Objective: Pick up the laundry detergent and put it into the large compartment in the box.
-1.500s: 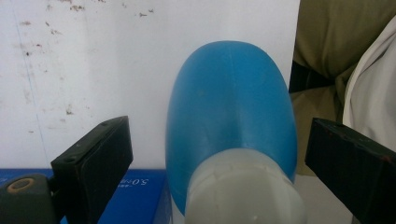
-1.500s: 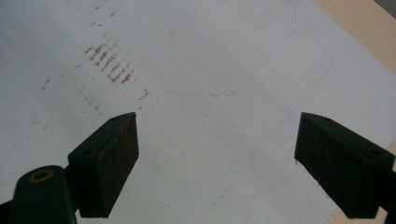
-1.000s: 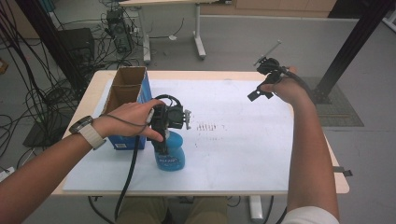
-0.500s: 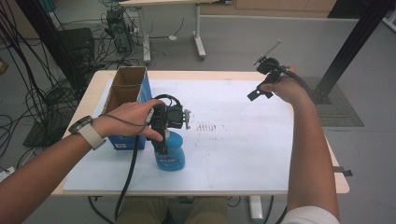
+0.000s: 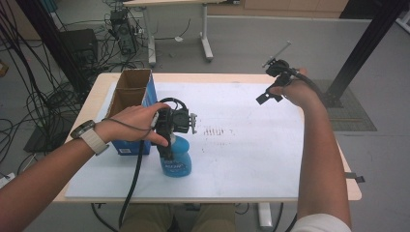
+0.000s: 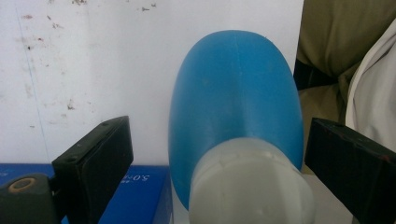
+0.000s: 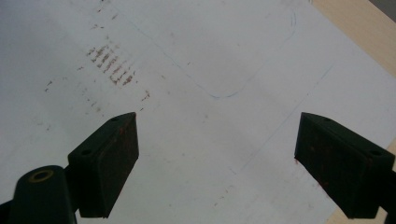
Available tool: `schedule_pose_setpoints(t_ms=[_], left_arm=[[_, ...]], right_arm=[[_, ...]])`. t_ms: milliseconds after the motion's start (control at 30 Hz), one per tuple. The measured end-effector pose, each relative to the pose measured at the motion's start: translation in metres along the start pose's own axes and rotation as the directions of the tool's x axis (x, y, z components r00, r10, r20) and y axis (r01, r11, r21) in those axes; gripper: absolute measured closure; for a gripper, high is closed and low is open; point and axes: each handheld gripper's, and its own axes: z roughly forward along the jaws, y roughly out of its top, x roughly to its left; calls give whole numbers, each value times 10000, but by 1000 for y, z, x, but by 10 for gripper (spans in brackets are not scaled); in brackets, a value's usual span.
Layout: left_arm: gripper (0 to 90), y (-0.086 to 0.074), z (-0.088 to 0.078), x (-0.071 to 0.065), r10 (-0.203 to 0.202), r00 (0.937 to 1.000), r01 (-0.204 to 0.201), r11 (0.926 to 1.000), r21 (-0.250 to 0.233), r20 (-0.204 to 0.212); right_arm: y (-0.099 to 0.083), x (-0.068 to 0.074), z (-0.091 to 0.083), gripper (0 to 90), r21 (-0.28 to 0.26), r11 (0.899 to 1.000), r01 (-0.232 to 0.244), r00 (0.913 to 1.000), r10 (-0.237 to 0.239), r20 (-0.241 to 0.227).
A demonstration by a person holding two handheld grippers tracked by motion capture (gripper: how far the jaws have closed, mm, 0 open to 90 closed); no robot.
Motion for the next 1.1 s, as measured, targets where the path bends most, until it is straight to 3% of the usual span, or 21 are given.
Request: schedule_pose_setpoints(t_ms=[1100], left_arm=[[84, -4, -1, 0, -81, 10000, 81, 9999, -99, -14]], right_arm=[[3, 1, 1, 137, 32, 10000, 53, 10000, -53, -3]])
